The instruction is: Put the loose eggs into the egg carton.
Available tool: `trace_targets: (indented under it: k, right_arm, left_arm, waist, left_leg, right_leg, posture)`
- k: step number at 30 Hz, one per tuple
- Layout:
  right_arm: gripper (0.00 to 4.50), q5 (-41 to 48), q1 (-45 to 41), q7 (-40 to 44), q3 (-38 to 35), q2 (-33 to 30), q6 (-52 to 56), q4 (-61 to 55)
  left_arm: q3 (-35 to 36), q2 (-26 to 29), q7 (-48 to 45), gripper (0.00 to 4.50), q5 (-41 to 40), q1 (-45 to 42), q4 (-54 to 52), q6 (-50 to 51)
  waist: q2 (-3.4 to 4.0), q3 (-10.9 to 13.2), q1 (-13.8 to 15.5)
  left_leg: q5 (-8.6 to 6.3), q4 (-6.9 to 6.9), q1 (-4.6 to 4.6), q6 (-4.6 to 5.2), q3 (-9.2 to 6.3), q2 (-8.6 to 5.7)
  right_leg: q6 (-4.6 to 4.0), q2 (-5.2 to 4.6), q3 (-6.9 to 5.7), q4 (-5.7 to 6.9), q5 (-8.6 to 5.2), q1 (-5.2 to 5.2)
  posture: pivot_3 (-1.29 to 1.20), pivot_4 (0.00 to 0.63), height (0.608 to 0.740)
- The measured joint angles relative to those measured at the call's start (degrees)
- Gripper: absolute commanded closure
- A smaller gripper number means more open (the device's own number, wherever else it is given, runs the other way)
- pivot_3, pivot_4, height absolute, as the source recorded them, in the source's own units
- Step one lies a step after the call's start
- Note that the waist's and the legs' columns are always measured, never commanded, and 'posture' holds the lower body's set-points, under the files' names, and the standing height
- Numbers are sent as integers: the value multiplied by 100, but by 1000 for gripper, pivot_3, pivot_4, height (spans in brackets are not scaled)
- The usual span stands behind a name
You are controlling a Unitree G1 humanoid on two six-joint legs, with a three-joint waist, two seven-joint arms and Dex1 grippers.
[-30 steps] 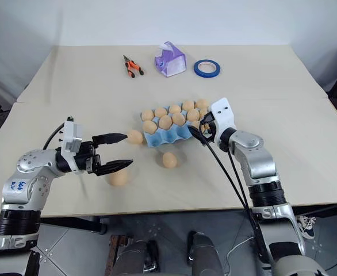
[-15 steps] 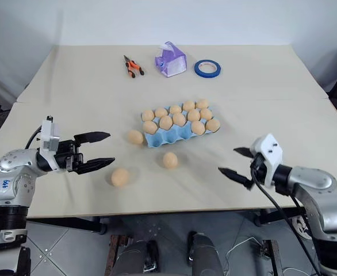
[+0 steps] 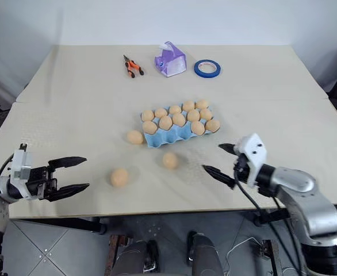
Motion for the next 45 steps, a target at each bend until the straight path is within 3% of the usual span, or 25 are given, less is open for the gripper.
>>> trace_targets:
  k: [8,20,23,28,30,39,45]
  right_arm:
    - [26,-275,-716,-520,1174,814,424,226]
    - [26,-916,-1195,-512,1983,1420,-50,1353]
    - [583,-1078,-1271,-465,2069,1502,-265,1606]
    - [2347,-1171,-1277,-416,2097,1562,-425,1650]
    - [2703,-1191,-1277,-415,2069,1559,-450,1634]
    - [2860,-1029,-2221,-593,984,1295,-24,1472]
    - [2860,-1267,-2470,-575,1011,1252,-384,2369]
  left_arm:
    - [131,-2,226,0,-165,315,-350,39]
    - [129,-91,609,0,-237,475,-690,54]
    - [125,-140,687,0,-237,474,-715,54]
    - [105,-216,753,0,-237,461,-726,54]
    - [101,-217,765,0,-237,451,-725,54]
    - [-7,-229,763,0,-235,249,-690,53]
    - [-122,-299,773,0,-225,158,-663,48]
  waist:
    - [1,0,-5]
    - [1,0,-23]
    - [1,0,-21]
    - [0,0,-20]
    - [0,0,-20]
    - [1,0,-17]
    - [1,0,-38]
  left_leg:
    - [-11,3,-5,-2,5,1]
    - [-10,5,-4,-3,9,2]
    - [-10,7,-3,-3,9,2]
    - [-9,9,-3,-4,10,2]
    - [-9,10,-3,-5,10,3]
    - [-7,7,-2,-8,9,4]
    - [-5,9,-3,-15,21,4]
  right_leg:
    - [-2,2,-4,3,-3,-6]
    - [0,5,-4,8,-2,-6]
    - [0,6,-4,10,-2,-6]
    - [0,6,-3,15,-2,-6]
    - [0,6,-3,17,-2,-6]
    - [-3,6,-2,20,-3,-9]
    - [-2,8,-3,21,-3,-10]
  posture:
    - [0,150,740]
    - [0,150,740]
    - [0,150,740]
    - [0,150,740]
    - [0,150,740]
    - [0,150,740]
    - [0,150,740]
